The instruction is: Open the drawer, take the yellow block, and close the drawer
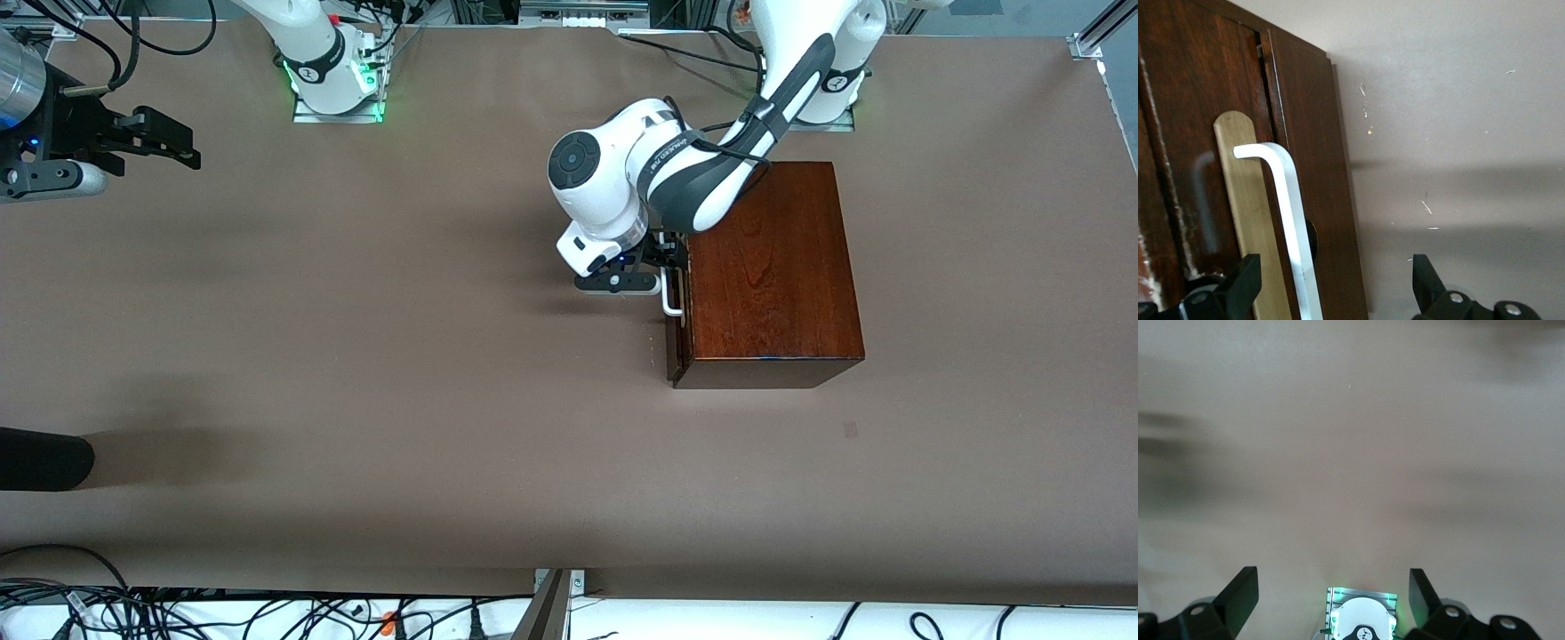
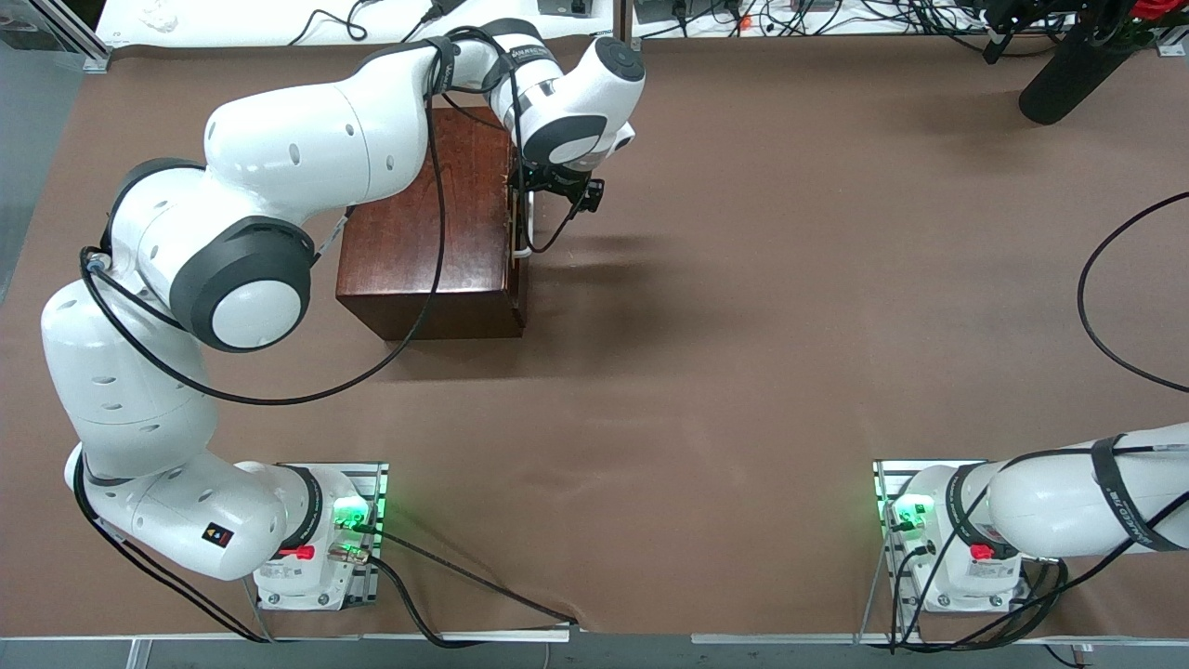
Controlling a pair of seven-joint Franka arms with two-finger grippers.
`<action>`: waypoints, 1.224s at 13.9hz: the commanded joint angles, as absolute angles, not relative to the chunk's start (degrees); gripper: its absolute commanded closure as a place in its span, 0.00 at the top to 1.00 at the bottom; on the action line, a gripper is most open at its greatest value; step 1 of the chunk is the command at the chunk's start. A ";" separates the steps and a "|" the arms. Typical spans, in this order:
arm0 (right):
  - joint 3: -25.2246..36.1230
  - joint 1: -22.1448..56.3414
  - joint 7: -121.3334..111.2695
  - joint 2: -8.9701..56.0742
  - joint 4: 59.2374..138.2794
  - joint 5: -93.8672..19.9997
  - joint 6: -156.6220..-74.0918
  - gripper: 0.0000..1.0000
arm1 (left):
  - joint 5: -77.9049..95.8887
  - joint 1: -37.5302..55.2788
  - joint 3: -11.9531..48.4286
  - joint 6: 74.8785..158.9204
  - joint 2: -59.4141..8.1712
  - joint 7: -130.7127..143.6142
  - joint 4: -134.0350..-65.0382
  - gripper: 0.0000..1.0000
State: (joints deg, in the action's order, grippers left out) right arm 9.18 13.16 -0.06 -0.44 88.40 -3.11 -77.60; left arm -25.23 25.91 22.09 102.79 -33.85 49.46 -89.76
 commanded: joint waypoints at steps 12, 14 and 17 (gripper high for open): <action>9.23 13.18 0.35 -0.97 88.33 -3.78 -77.43 1.00 | -26.63 28.21 21.97 108.27 -37.35 58.36 -89.03 1.00; 9.23 13.18 0.26 -0.97 88.33 -3.78 -77.34 1.00 | -26.10 28.30 22.06 110.12 -37.44 58.36 -88.86 1.00; 9.32 13.18 0.26 -0.97 88.33 -3.78 -77.26 1.00 | -26.02 28.30 22.15 113.71 -38.40 58.45 -88.77 1.00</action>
